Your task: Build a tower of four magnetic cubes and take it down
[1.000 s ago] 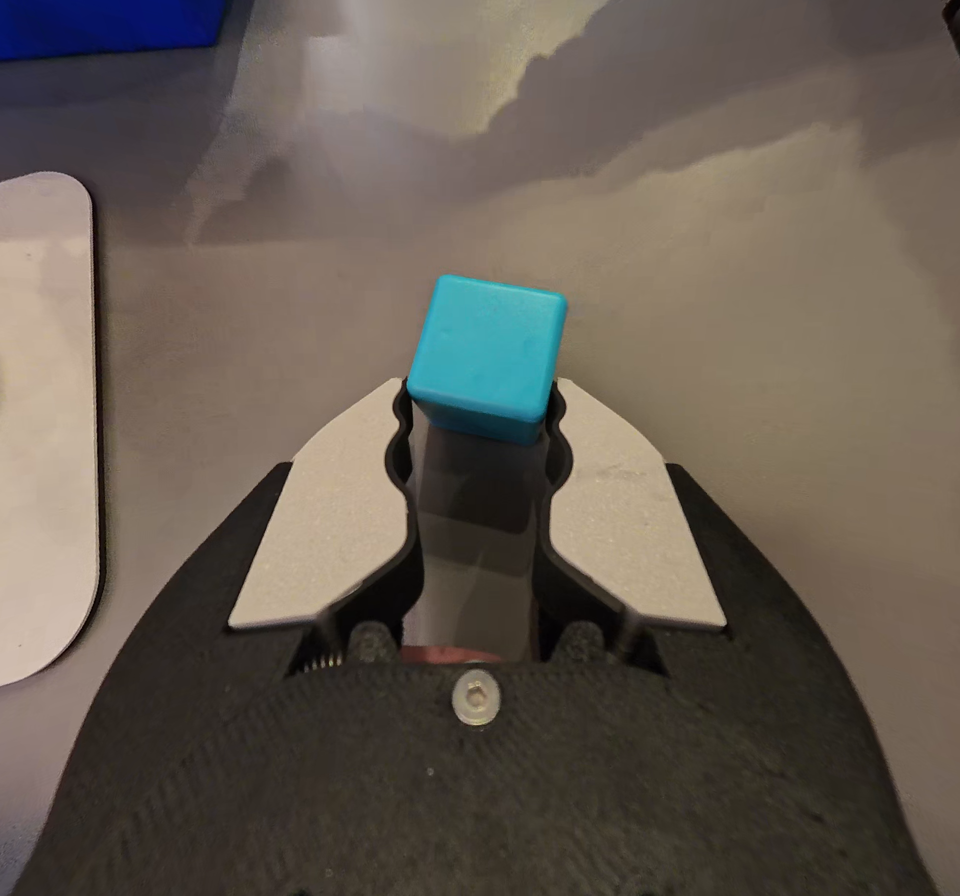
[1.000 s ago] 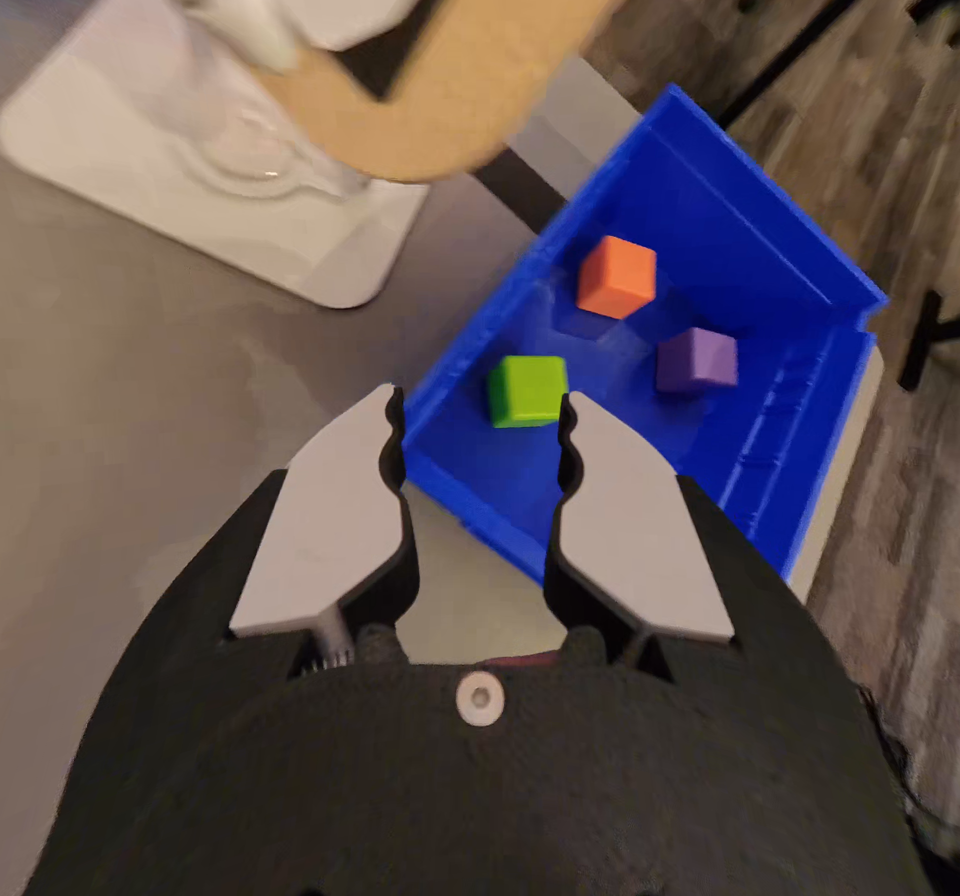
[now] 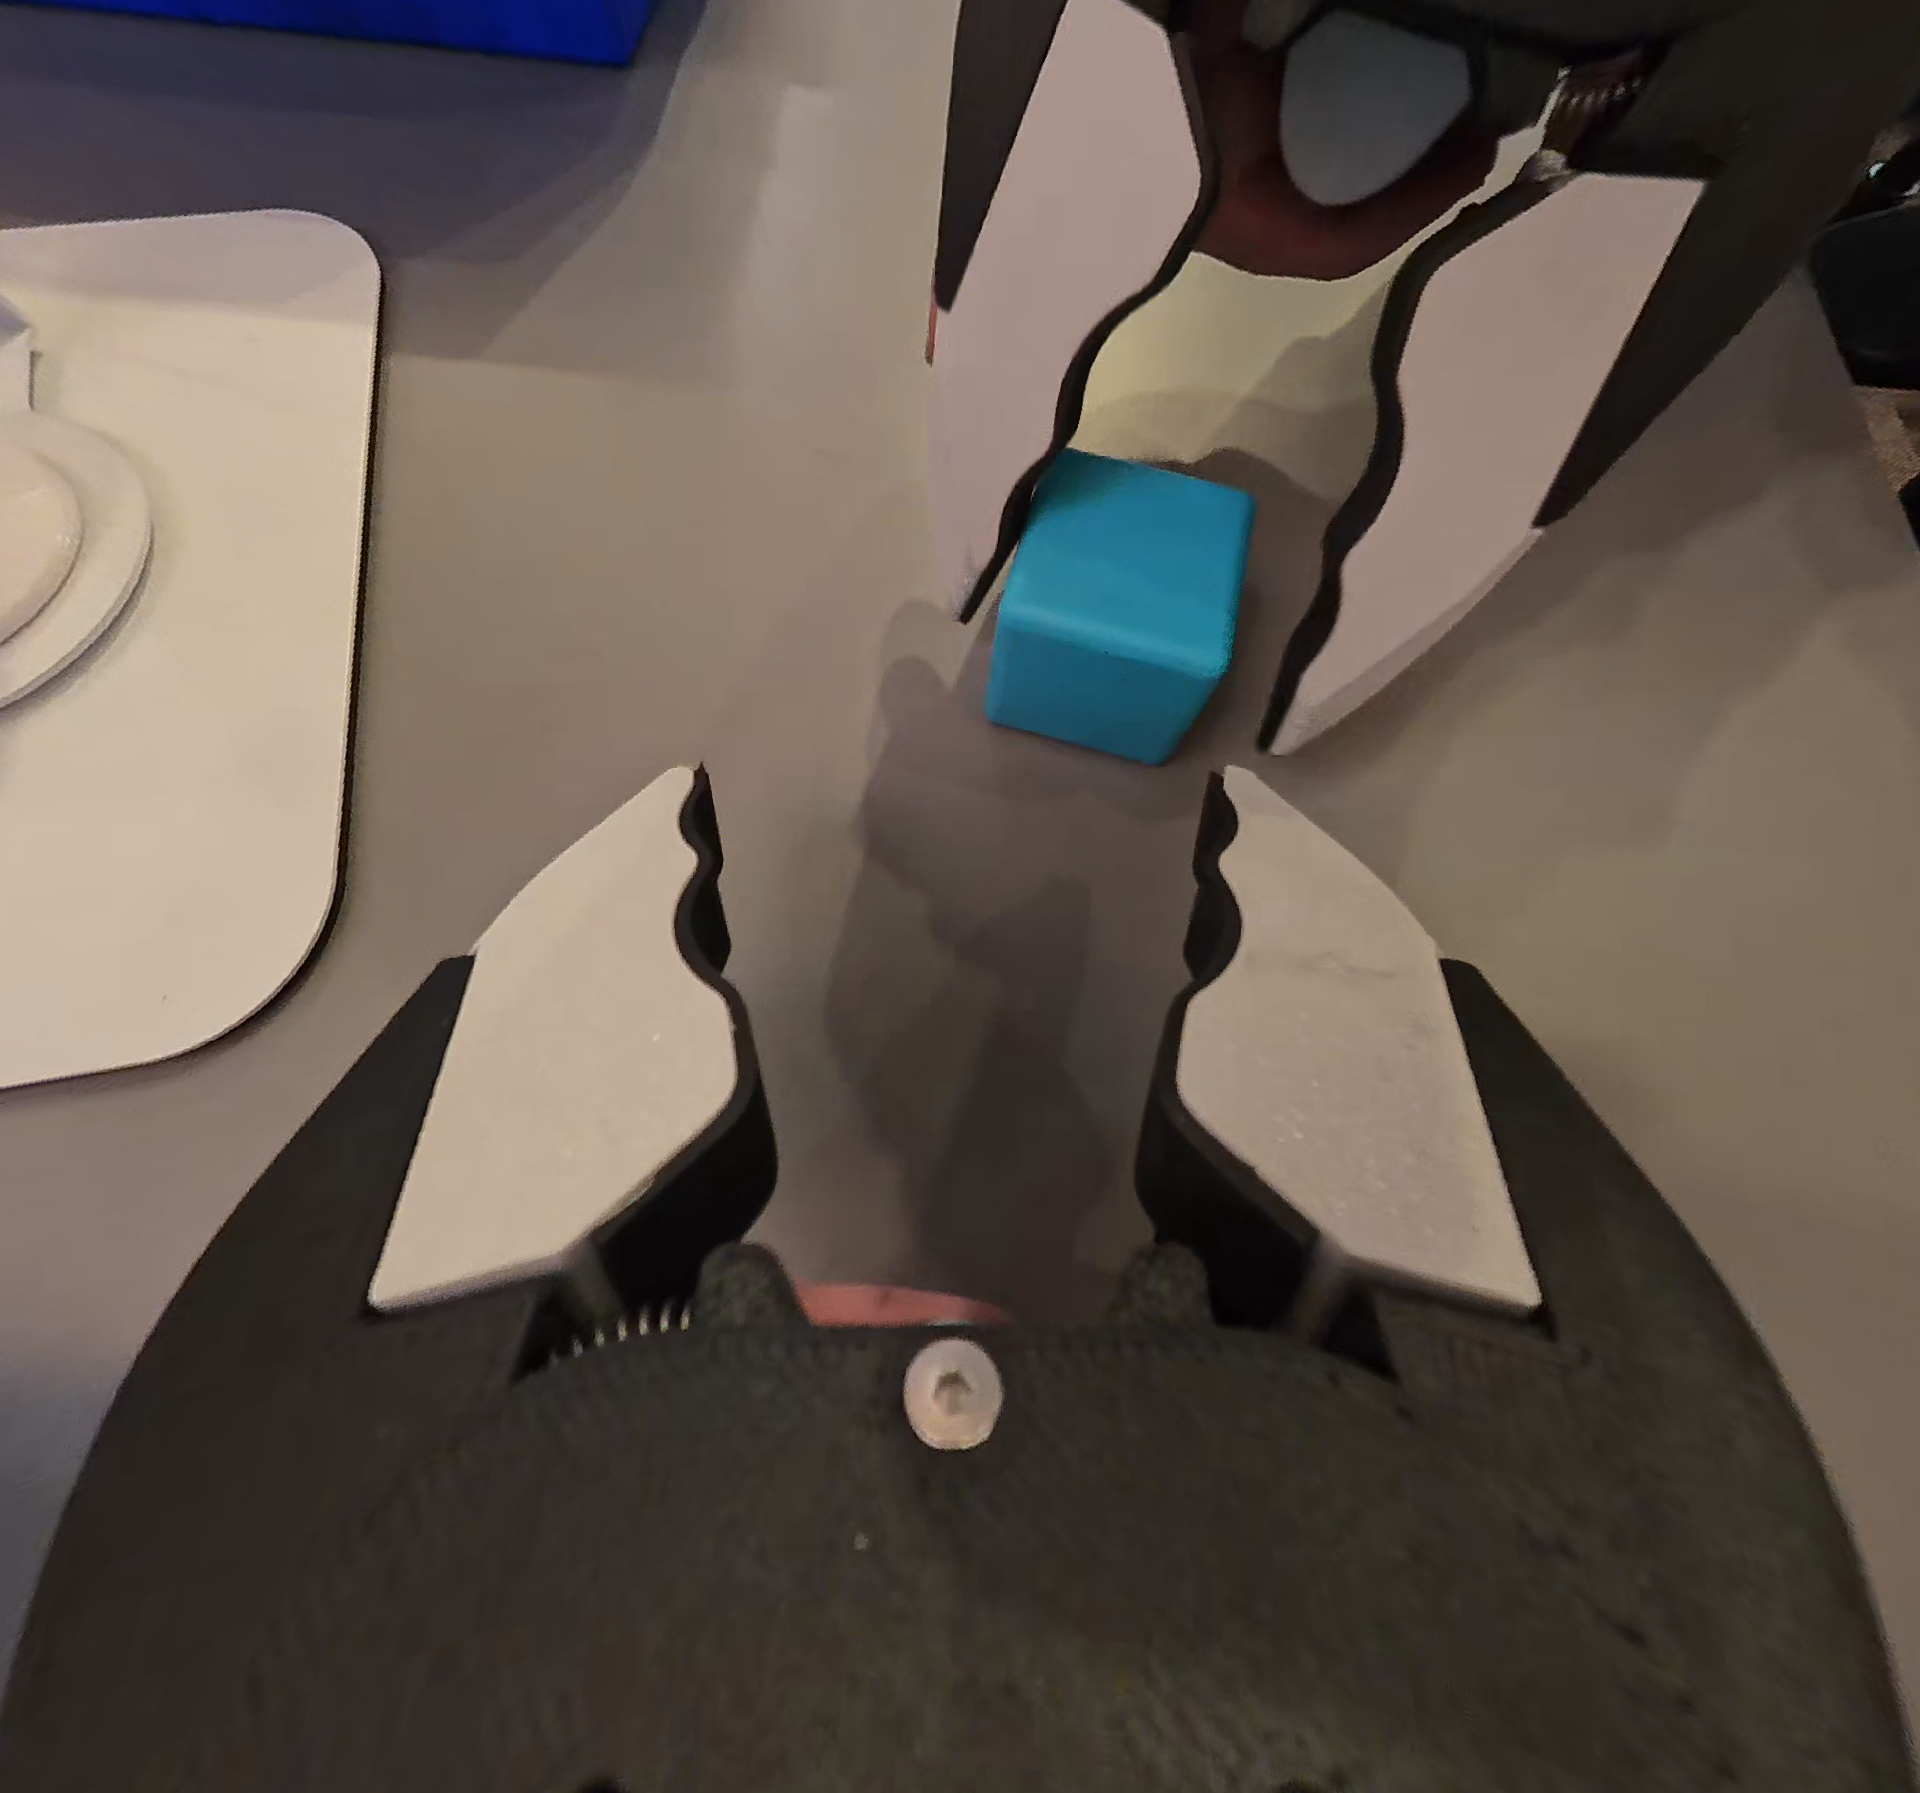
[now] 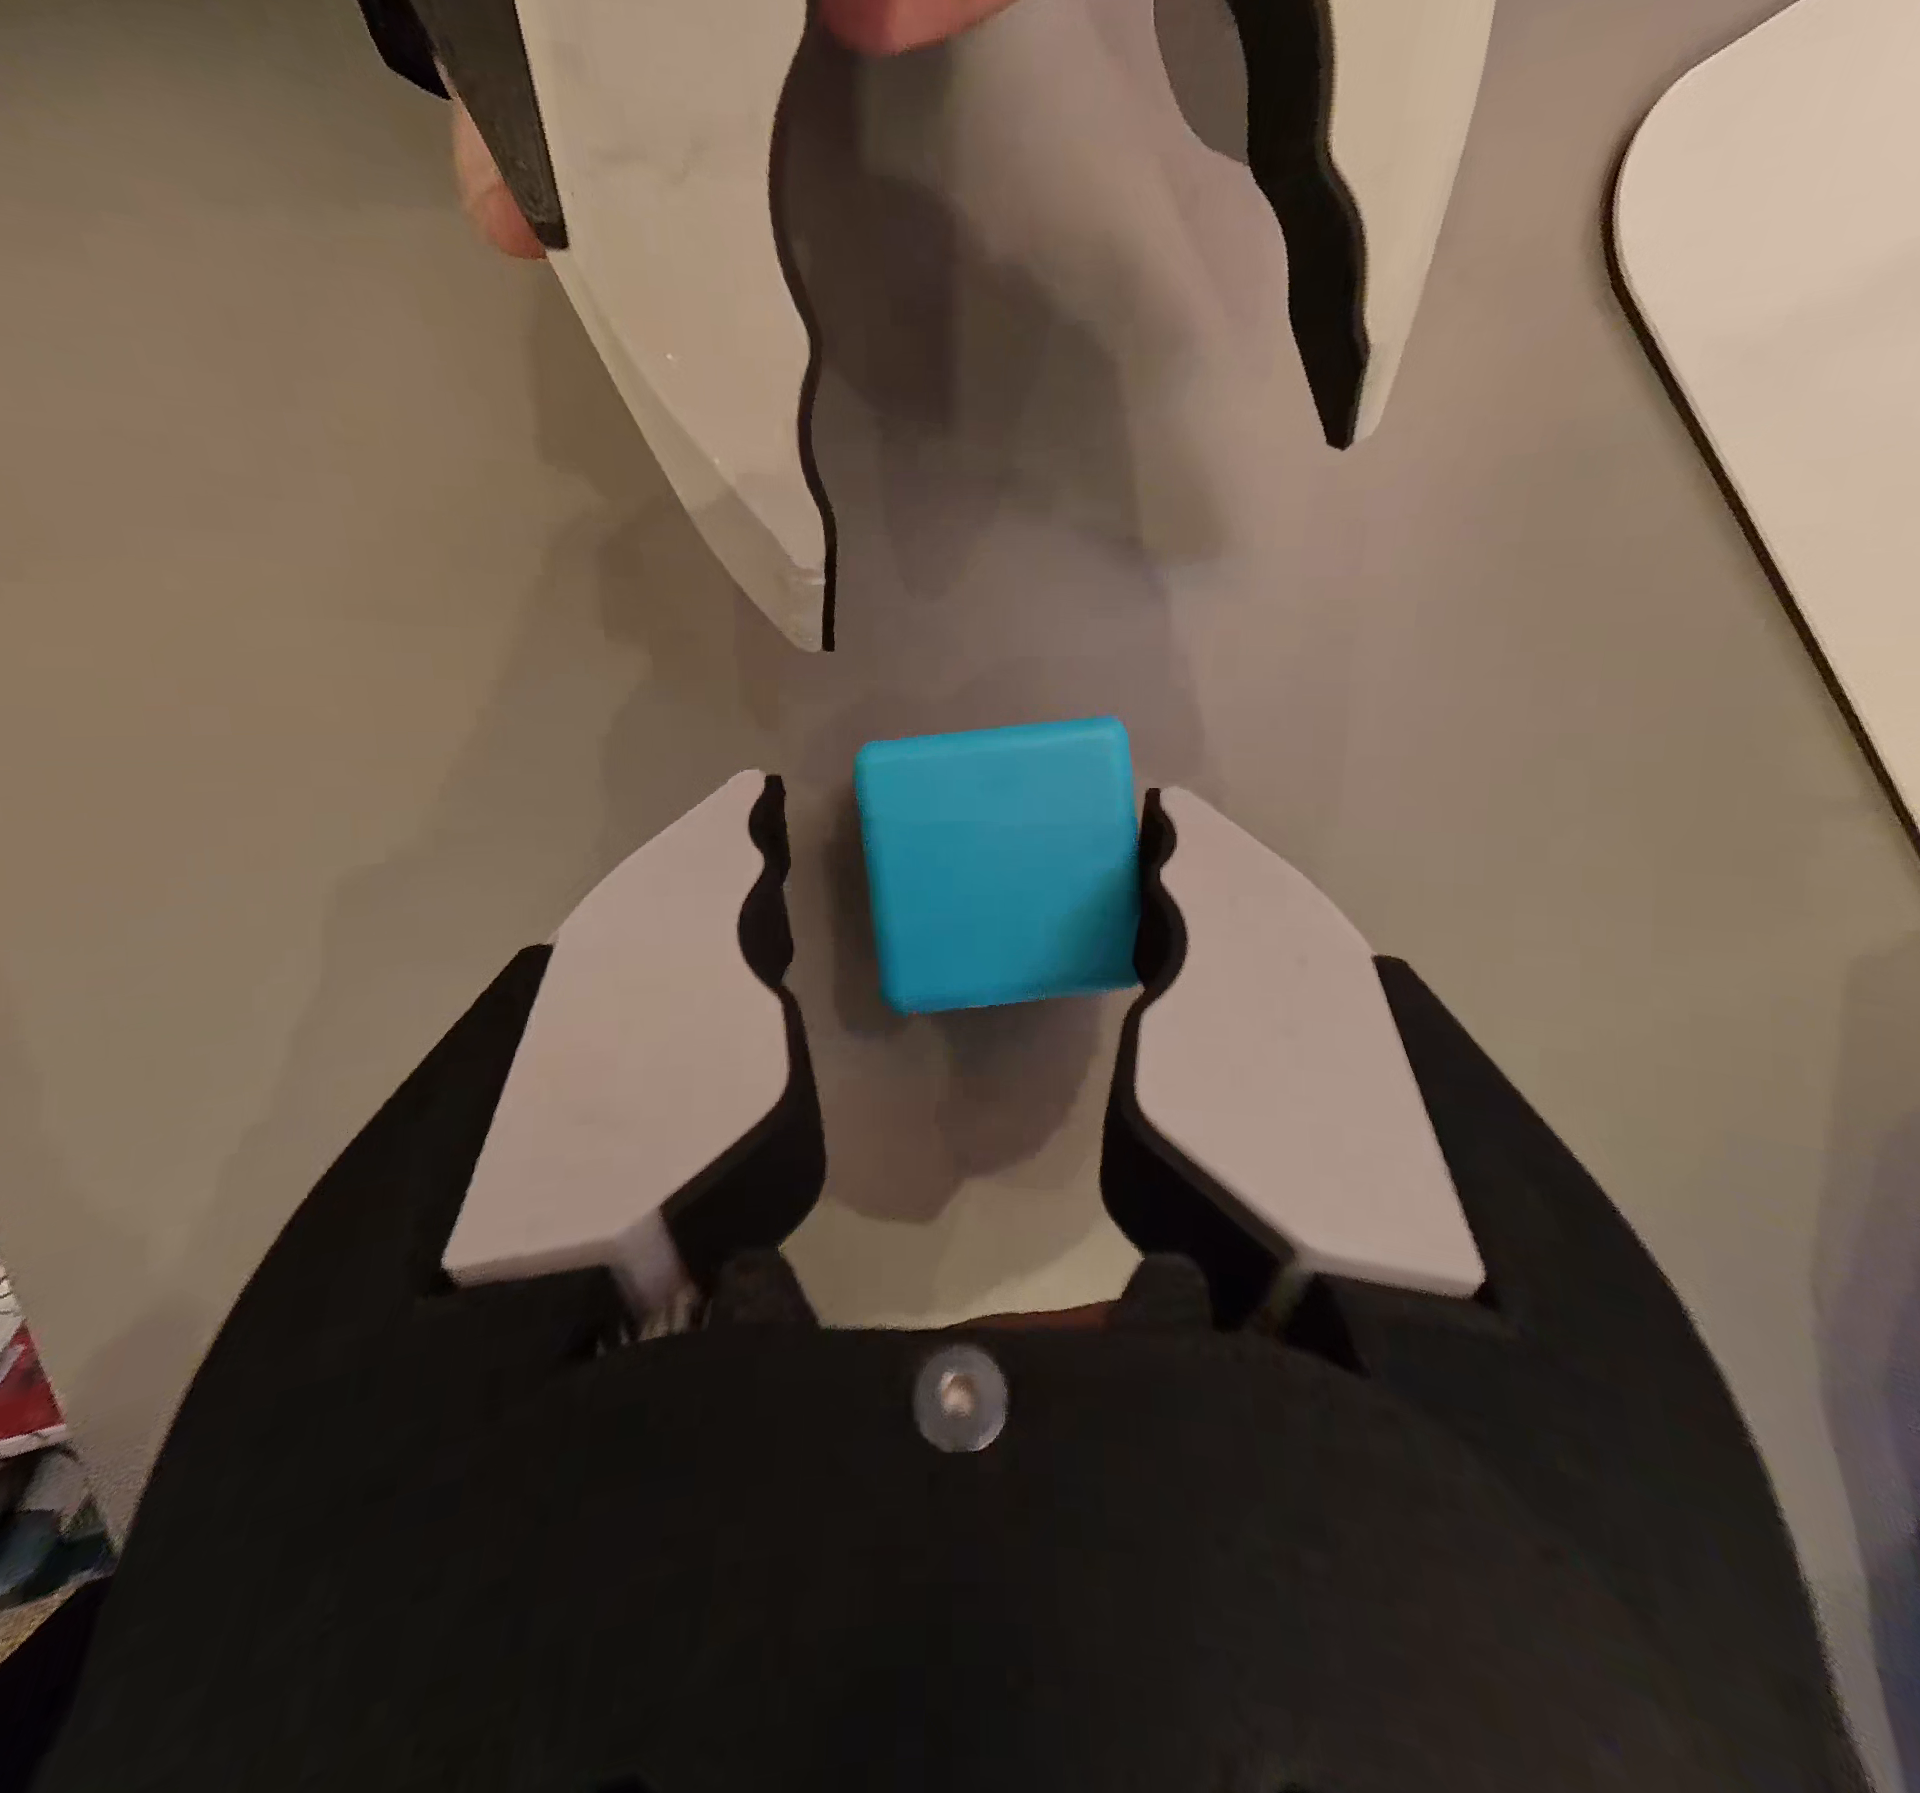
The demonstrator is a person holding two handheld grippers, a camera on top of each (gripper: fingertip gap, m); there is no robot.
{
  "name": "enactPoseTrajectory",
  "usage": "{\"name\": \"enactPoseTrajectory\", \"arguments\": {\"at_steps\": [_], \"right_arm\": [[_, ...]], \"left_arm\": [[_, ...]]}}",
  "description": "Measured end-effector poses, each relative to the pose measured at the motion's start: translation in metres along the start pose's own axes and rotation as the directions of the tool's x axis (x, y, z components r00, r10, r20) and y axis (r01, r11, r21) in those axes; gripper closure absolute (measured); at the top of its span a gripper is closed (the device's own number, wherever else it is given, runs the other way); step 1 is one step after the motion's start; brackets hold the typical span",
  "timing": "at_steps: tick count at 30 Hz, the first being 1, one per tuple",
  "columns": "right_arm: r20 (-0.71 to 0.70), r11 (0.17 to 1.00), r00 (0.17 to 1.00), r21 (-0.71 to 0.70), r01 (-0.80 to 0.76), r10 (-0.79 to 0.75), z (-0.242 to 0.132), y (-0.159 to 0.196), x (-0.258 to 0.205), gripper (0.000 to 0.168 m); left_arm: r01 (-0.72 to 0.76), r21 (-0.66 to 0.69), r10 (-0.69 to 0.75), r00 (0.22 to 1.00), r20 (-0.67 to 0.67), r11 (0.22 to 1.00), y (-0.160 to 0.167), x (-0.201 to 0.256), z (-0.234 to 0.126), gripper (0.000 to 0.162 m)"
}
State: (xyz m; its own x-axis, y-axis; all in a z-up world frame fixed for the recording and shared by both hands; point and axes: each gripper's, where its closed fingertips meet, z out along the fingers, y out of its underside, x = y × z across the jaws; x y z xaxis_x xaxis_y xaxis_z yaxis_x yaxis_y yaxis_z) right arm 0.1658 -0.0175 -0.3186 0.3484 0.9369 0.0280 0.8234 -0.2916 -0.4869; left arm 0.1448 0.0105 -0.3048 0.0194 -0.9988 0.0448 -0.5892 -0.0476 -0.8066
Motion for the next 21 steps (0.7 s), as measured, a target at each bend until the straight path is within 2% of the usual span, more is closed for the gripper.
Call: {"name": "enactPoseTrajectory", "arguments": {"at_steps": [3, 9, 13, 19, 21], "right_arm": [[-0.021, 1.0, 1.0, -0.007, 0.009, -0.01, 0.001, 0.0, 0.004, 0.117], [-0.028, 0.999, 0.999, -0.016, 0.031, -0.031, 0.002, -0.002, 0.005, 0.118], [-0.022, 1.0, 1.0, 0.028, 0.005, -0.004, -0.007, -0.008, 0.009, 0.118], [-0.097, 0.979, 0.989, 0.18, -0.094, 0.112, -0.073, -0.019, 0.055, 0.118], [-0.138, 0.964, 0.975, 0.226, -0.138, 0.172, -0.102, -0.014, 0.079, 0.118]], "left_arm": [[0.004, -0.001, -0.004, 1.0, 0.003, 1.0, 0.0, -0.001, 0.0, 0.076], [0.007, -0.003, -0.007, 1.0, 0.008, 1.0, 0.001, -0.003, 0.0, 0.077], [0.011, 0.006, -0.011, 1.0, 0.009, 1.0, 0.001, -0.004, -0.001, 0.077], [0.022, 0.01, -0.022, 1.0, 0.009, 1.0, 0.0, -0.005, -0.002, 0.084], [0.029, 0.005, -0.029, 0.999, 0.016, 1.0, 0.001, -0.007, -0.002, 0.097]]}}
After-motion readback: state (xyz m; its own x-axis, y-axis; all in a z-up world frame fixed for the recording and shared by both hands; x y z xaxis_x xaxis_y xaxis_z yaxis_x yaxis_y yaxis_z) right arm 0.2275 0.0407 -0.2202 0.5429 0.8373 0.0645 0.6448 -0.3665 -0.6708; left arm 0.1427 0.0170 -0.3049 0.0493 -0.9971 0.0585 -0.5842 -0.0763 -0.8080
